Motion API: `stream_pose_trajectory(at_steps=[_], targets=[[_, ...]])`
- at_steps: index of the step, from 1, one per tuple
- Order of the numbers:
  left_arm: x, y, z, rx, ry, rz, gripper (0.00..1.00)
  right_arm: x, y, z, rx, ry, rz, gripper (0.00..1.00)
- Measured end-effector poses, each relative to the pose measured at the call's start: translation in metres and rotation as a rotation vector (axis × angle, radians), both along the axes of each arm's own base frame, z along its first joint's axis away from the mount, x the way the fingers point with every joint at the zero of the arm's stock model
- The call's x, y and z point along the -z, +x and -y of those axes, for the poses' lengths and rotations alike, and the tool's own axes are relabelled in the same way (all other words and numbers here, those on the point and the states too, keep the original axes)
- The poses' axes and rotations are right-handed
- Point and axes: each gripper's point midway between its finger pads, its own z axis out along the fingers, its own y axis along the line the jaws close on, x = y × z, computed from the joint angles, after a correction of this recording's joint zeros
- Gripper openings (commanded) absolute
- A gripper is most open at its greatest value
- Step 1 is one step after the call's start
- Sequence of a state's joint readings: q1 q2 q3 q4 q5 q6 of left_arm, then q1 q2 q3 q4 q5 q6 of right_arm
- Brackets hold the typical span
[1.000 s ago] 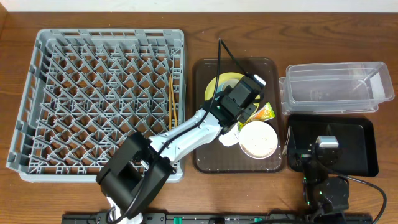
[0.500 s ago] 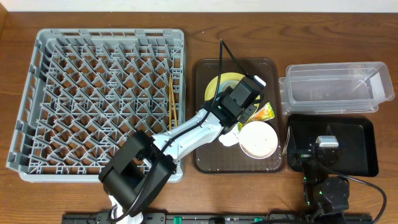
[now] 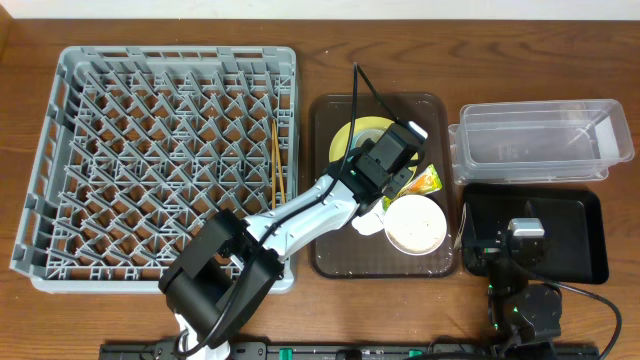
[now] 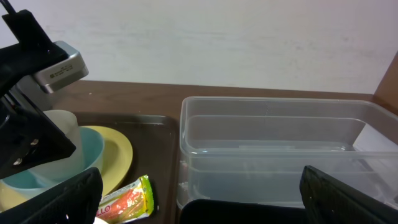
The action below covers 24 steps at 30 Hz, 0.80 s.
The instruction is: Sort waste into correct bins and load items into the dishwasher rack
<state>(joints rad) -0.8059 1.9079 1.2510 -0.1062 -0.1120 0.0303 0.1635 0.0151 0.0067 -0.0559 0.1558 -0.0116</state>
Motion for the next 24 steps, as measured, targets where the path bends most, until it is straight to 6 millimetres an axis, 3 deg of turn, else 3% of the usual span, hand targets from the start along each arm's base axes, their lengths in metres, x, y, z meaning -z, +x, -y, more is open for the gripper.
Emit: stream_pose_trajectory(at_steps=[5, 7, 12, 18, 24], targets=[[0.0, 0.0, 0.0, 0.0, 0.0, 0.0, 0.24, 0.0, 0.0, 0.0, 0.0, 0.0, 0.0, 0.99], [-0.001, 0.0, 0.0, 0.003, 0.001, 0.002, 0.32, 0.0, 0.0, 0.0, 0.0, 0.0, 0.0, 0.99], [-0.003, 0.0, 0.0, 0.0, -0.003, 0.003, 0.34, 0.0, 0.0, 0.0, 0.0, 0.0, 0.0, 0.99], [-0.004, 0.0, 0.0, 0.0, -0.005, 0.005, 0.49, 0.0, 0.0, 0.0, 0.0, 0.0, 0.0, 0.99], [-0.024, -0.001, -0.001, -0.002, -0.03, 0.025, 0.53, 0.0, 0.0, 0.0, 0.0, 0.0, 0.0, 0.99]])
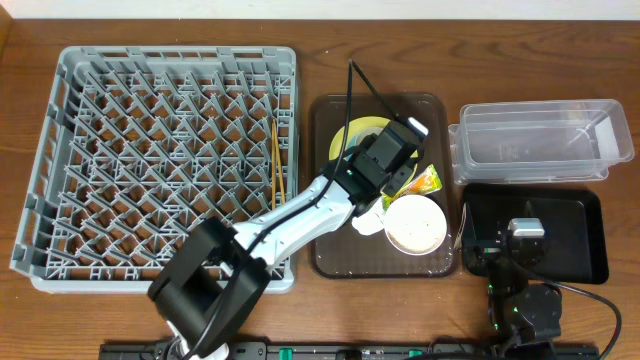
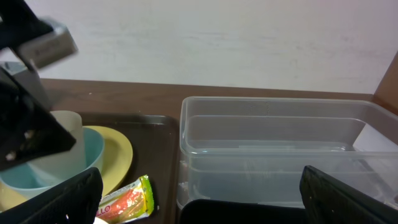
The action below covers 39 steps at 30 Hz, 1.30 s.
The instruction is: Sort waste into correct bins and load items into the dishwasher rack
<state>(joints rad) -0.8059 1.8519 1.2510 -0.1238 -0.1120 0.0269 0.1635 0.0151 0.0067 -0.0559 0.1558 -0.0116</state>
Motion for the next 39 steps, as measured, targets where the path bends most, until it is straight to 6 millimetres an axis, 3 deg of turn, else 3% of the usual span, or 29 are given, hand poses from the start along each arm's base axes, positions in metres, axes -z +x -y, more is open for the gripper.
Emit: stream_pose_trajectory(at_steps=[6, 14, 24, 39], targets=[[-0.012, 0.0, 0.0, -0.001, -0.019, 0.017, 0.47, 0.0, 0.0, 0.0, 0.0, 0.0, 0.0, 0.99], [-0.008, -0.004, -0.001, 0.008, -0.008, -0.005, 0.38, 0.0, 0.0, 0.0, 0.0, 0.0, 0.0, 0.99], [0.007, -0.006, 0.001, 0.021, 0.004, -0.036, 0.37, 0.0, 0.0, 0.0, 0.0, 0.0, 0.0, 0.99], [0.012, -0.007, 0.001, 0.021, 0.008, -0.045, 0.25, 0.0, 0.0, 0.0, 0.0, 0.0, 0.0, 0.99]])
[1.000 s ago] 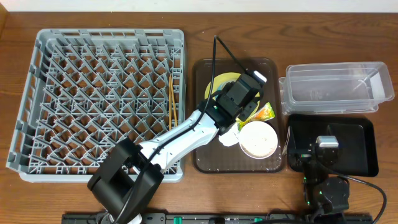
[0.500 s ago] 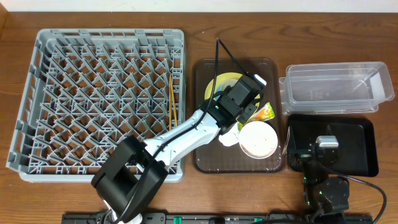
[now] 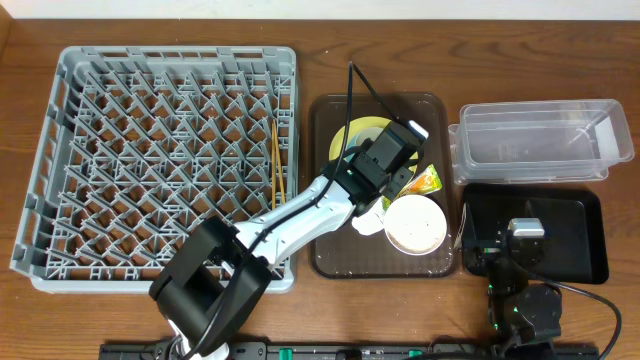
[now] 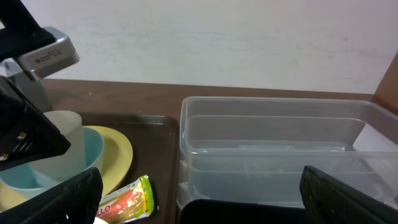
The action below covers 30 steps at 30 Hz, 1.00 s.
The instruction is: Sort waste into correct bins and load items into the dishwasher rack
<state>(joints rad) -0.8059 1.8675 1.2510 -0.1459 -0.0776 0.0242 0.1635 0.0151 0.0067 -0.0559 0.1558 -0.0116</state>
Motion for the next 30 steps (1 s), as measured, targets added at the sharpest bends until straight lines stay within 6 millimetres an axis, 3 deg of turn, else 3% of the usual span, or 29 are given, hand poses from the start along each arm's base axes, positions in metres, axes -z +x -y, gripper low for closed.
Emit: stream_pose_trajectory(at_steps=[6, 9, 19, 30], targets=[[0.0033, -0.0001, 0.0, 0.0, 0.004, -0.005, 0.21, -0.0001, 0.0, 0.0, 0.0, 0.0, 0.0, 0.99], [0.003, 0.0004, 0.0004, -0.001, 0.002, -0.003, 0.13, 0.0, 0.0, 0.0, 0.0, 0.0, 0.0, 0.99], [0.0014, 0.0019, 0.0019, -0.001, -0.006, 0.005, 0.06, 0.0, 0.0, 0.0, 0.0, 0.0, 0.0, 0.99], [0.0009, -0.0003, -0.0002, -0.004, -0.001, -0.005, 0.06, 0.0, 0.0, 0.0, 0.0, 0.0, 0.0, 0.99]])
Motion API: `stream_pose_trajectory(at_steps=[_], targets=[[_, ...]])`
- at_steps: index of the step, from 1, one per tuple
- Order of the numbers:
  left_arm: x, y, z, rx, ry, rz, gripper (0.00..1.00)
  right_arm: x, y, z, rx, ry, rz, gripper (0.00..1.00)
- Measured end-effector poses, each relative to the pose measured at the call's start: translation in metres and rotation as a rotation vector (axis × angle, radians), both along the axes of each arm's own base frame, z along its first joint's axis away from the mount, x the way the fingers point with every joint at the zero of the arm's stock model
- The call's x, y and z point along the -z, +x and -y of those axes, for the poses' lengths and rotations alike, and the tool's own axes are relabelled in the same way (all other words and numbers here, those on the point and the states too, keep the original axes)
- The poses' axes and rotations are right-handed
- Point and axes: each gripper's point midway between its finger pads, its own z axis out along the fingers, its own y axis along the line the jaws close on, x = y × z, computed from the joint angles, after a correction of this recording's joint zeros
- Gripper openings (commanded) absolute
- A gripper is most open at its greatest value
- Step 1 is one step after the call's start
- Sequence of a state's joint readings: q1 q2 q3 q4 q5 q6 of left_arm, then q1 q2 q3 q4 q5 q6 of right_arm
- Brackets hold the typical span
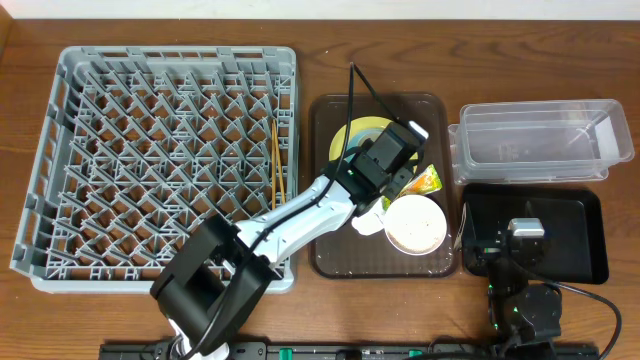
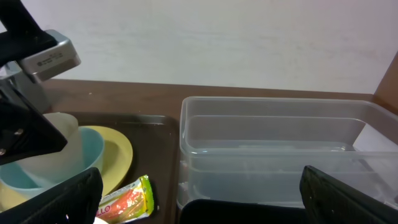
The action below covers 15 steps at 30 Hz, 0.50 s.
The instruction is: Sort waste into correct bins and load items into the dishwasher rack
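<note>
On the brown tray (image 1: 335,250) a yellow plate (image 2: 118,155) carries a light blue bowl (image 2: 71,165) with a pale cup (image 2: 65,134) inside it, leaning slightly. My left gripper (image 1: 393,160) sits right over the bowl and cup, one black finger against the cup. Its jaws are hidden, so the grip is unclear. A snack wrapper (image 1: 425,181) lies beside the plate. A white paper bowl (image 1: 416,223) sits nearer the front. The grey dish rack (image 1: 180,52) holds chopsticks (image 1: 277,160). My right gripper (image 2: 202,208) is open and empty over the black bin (image 1: 580,235).
Two stacked clear plastic bins (image 1: 535,140) stand at the back right, just behind the black bin. The rack fills the left of the table. The left arm stretches from the front across the rack's corner to the tray.
The pale cup in the blue bowl now leans a little where it stood upright. The left gripper has barely shifted at the cup. The right arm has not moved.
The left gripper was low over the bowl and cup on the yellow plate. Then it stood slightly higher and further left, then low at the cup again. Now the cup leans. The right arm stayed parked and open over the black bin throughout.
</note>
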<state>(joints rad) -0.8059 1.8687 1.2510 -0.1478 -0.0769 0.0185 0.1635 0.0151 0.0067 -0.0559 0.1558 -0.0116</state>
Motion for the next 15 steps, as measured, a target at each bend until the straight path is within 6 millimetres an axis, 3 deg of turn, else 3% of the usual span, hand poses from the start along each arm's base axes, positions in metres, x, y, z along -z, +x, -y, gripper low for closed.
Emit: stream_pose_trajectory(at_steps=[5, 15], targets=[[-0.018, -0.001, -0.001, -0.017, -0.034, 0.011, 0.06, 0.0, 0.0, 0.0, 0.0, 0.0, 0.0, 0.99], [-0.087, -0.012, -0.011, -0.061, -0.159, 0.058, 0.06, 0.0, 0.0, 0.0, 0.0, 0.0, 0.0, 0.99]])
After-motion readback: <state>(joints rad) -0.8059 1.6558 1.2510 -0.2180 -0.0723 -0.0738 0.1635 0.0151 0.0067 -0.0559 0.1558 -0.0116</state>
